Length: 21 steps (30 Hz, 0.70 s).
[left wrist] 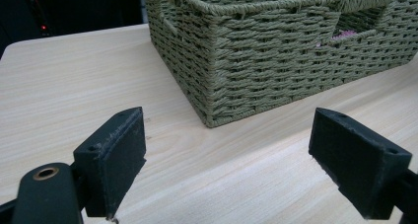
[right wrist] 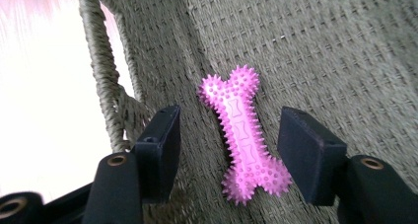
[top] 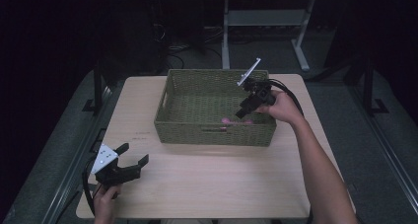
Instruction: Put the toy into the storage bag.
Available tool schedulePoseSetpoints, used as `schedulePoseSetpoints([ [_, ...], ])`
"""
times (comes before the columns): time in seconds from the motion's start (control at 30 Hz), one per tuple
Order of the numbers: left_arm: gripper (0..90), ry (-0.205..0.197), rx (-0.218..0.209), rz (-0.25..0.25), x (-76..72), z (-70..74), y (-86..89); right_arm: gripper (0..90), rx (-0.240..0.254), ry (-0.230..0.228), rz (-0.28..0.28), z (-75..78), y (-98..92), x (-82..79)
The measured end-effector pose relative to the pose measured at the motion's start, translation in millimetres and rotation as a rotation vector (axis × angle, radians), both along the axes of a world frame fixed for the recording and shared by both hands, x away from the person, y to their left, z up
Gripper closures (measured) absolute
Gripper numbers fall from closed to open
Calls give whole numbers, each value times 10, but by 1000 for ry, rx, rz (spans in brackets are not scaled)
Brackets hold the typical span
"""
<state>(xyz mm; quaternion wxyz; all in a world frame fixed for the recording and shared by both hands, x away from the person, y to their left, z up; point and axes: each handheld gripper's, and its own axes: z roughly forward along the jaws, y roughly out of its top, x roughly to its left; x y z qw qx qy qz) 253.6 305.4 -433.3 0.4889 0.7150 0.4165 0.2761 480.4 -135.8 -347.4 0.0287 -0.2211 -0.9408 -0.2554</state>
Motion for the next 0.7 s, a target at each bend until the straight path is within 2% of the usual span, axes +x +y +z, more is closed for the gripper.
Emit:
schedulePoseSetpoints([
  [0.27,138,-1,5,-2,-1,2,-5,390,30,-30,-7,164,-82,-113],
  [0.7,138,-3,8,-2,-3,3,-4,364,40,-66,-1,321,-150,-276],
])
